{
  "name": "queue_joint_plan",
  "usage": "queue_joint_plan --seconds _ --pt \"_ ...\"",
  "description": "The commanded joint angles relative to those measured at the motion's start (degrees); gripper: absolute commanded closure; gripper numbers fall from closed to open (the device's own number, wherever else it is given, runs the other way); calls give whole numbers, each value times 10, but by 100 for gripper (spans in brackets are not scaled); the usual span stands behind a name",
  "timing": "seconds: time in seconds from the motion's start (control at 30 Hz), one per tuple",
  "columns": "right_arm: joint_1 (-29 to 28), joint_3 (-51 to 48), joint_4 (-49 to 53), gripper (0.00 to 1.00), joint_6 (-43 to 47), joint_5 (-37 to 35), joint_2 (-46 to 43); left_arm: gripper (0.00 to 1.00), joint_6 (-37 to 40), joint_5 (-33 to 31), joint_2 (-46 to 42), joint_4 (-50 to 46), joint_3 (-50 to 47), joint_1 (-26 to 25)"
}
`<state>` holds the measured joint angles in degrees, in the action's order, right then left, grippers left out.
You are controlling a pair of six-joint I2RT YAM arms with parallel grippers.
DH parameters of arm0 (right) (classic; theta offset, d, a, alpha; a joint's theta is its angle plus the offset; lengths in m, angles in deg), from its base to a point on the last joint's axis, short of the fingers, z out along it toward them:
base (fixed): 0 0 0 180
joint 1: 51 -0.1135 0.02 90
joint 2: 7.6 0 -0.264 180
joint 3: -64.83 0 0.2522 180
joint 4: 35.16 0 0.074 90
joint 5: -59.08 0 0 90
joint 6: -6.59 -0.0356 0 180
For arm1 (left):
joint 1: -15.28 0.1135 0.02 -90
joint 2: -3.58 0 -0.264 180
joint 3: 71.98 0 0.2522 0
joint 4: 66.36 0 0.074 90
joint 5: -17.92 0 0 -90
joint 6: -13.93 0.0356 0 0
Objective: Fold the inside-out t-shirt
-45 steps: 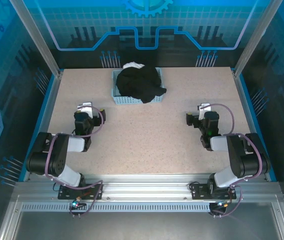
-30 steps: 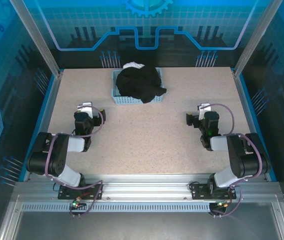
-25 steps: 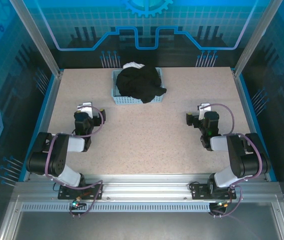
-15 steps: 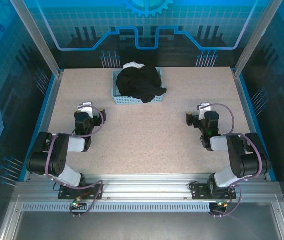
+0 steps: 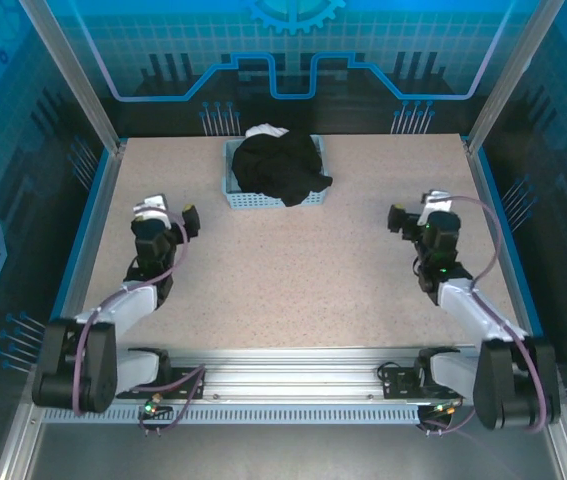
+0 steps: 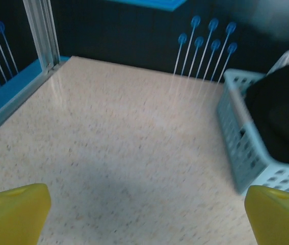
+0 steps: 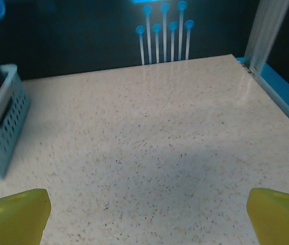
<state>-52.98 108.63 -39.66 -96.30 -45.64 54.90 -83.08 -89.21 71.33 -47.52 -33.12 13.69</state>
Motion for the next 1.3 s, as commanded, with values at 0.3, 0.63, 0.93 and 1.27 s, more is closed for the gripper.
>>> queue_joint_plan --seconds 0.3,0.63,0.93,1.27 --pt "-247 320 262 2 24 34 194 1 -132 195 -2 -206 121 -101" --pt "-288 701 438 9 39 34 555 1 -139 181 5 -307 140 -138" --pt "-282 936 560 79 64 114 693 1 -124 152 -42 -352 123 -140" --pt "-288 956 544 94 79 180 474 1 -126 148 -51 -354 117 -140"
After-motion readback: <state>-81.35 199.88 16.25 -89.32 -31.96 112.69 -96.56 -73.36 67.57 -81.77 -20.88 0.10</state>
